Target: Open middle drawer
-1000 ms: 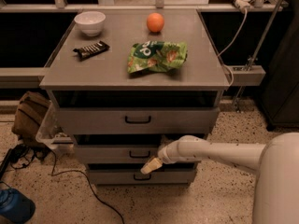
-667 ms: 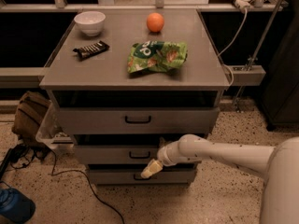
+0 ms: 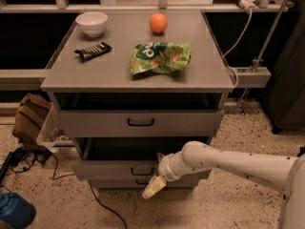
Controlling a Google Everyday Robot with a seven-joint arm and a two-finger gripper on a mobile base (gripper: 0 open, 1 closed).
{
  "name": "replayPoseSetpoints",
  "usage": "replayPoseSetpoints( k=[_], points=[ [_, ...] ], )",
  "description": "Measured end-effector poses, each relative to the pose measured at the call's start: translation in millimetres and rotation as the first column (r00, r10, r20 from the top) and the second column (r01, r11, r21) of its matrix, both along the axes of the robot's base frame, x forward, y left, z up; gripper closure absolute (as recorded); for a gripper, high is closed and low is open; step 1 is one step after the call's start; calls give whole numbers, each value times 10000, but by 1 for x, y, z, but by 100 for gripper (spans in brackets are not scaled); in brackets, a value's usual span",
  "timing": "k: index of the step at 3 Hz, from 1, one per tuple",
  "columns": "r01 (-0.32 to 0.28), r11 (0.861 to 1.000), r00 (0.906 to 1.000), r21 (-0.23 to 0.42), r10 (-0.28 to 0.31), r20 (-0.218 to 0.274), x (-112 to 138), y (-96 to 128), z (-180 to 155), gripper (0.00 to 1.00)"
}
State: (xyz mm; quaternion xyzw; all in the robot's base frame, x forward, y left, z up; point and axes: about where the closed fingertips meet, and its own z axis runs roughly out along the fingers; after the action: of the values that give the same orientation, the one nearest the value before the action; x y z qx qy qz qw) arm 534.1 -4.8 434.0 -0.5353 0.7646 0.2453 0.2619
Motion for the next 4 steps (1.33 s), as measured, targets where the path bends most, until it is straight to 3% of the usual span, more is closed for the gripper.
replayPoseSetpoints(
  k=[3,4],
  points=[
    [-37,9999,9999,156,39,-136,-4,2,-1,0],
    [-147,9991,9993,397,160,-346,-22,5,-1,0]
  ],
)
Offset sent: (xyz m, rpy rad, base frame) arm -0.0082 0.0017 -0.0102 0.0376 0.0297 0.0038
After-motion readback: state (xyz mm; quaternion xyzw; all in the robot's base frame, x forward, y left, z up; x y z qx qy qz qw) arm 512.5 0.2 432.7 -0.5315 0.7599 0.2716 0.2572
